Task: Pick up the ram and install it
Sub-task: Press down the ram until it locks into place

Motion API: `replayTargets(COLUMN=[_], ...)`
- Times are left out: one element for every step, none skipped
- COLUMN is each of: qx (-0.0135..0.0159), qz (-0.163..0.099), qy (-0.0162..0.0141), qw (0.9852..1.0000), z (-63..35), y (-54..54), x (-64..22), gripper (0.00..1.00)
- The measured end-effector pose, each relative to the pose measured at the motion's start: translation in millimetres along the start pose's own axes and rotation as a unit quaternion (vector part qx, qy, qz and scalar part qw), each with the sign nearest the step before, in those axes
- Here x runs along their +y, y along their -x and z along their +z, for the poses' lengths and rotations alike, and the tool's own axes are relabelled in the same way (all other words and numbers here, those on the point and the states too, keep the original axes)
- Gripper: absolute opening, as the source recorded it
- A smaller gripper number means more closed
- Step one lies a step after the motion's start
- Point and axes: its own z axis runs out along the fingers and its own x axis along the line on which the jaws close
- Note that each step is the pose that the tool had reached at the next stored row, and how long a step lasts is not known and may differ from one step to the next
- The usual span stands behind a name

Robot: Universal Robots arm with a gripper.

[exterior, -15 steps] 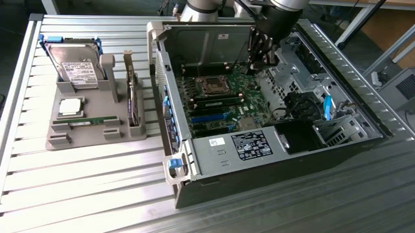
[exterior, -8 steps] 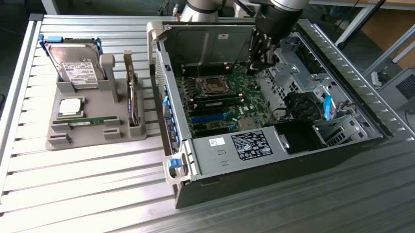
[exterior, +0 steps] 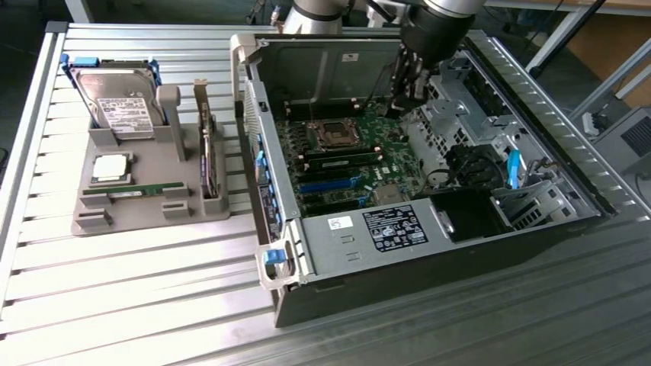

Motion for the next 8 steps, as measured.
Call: replayTargets(qx=[0.0000, 0.0000, 0.0001, 0.0001, 0.0002, 0.0002, 0.0003, 0.0006], qz=[0.006, 0.011, 0.014, 0.020, 0.027, 0.037, 0.042, 0.049], qy=[0.0000, 0.0000, 0.0000, 0.0000, 0.0000, 0.0000, 0.0000, -0.0001], qw=[1.0000, 0.9999, 0.9999, 0.9998, 0.9996, 0.9993, 0.9991, 0.9988], z=[0.0, 0.0, 0.0, 0.1, 0.1, 0.2, 0.2, 0.2], y=[0.0, 0.0, 0.0, 0.0, 0.0, 0.0, 0.0, 0.0], x=[0.0, 0.0, 0.0, 0.0, 0.0, 0.0, 0.0, 0.0], gripper=[0.09, 0.09, 0.09, 0.09, 0.09, 0.09, 0.09, 0.09])
